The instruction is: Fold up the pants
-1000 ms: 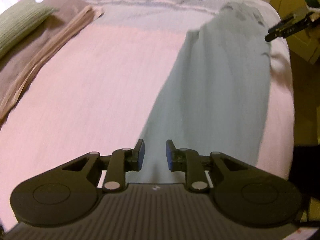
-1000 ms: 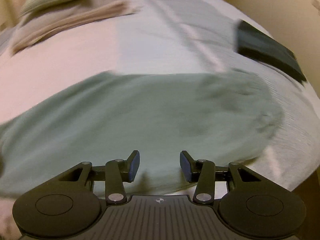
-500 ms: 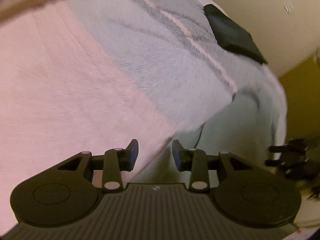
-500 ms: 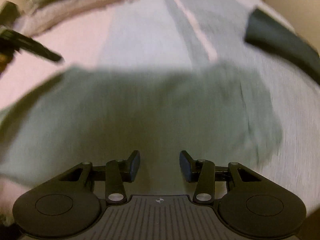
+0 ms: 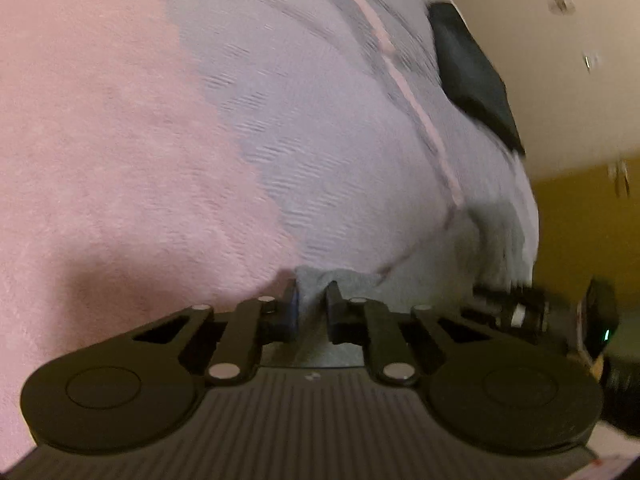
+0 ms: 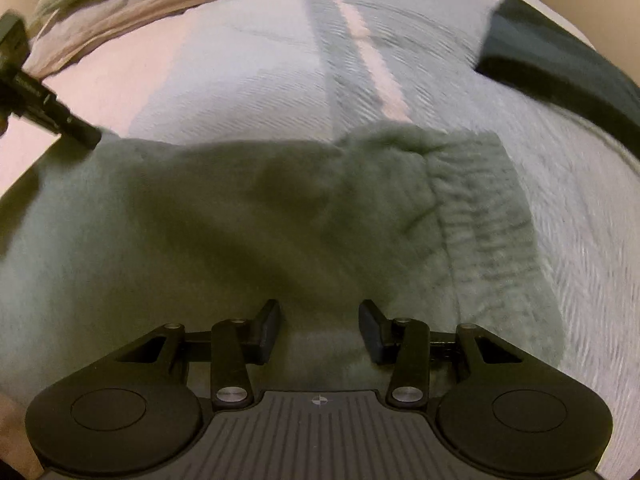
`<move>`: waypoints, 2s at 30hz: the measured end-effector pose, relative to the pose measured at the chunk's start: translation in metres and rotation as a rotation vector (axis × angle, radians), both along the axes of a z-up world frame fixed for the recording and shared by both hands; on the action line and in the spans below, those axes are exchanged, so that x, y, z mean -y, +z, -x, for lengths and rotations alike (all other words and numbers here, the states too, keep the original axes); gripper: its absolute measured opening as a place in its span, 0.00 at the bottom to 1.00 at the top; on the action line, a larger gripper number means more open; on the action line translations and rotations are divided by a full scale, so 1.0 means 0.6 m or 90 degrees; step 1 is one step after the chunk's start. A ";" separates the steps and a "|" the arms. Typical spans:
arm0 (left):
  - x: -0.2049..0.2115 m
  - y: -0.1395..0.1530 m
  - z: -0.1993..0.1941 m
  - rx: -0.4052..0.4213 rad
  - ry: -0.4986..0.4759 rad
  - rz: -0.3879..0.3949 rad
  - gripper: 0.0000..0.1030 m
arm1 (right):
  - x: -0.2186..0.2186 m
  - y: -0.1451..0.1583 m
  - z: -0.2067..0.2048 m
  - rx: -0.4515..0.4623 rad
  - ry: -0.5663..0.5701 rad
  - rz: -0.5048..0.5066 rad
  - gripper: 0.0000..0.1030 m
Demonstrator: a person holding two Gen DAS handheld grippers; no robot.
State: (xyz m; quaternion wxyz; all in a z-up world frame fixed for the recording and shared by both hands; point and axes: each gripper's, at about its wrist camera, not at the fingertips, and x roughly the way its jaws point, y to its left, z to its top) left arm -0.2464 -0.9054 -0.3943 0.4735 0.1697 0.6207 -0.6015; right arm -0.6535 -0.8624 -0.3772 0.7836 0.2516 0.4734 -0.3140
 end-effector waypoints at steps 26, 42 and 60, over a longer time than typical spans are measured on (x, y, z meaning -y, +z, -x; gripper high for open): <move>-0.066 0.067 0.096 0.065 -0.076 0.025 0.10 | 0.016 0.066 0.091 0.122 -0.213 0.036 0.34; -0.261 0.101 0.092 0.176 -0.055 -0.011 0.09 | -0.161 0.092 0.113 0.080 -0.294 0.004 0.53; -0.713 0.227 -0.079 0.270 -0.044 0.034 0.31 | -0.568 0.243 -0.168 0.072 -0.224 0.074 0.62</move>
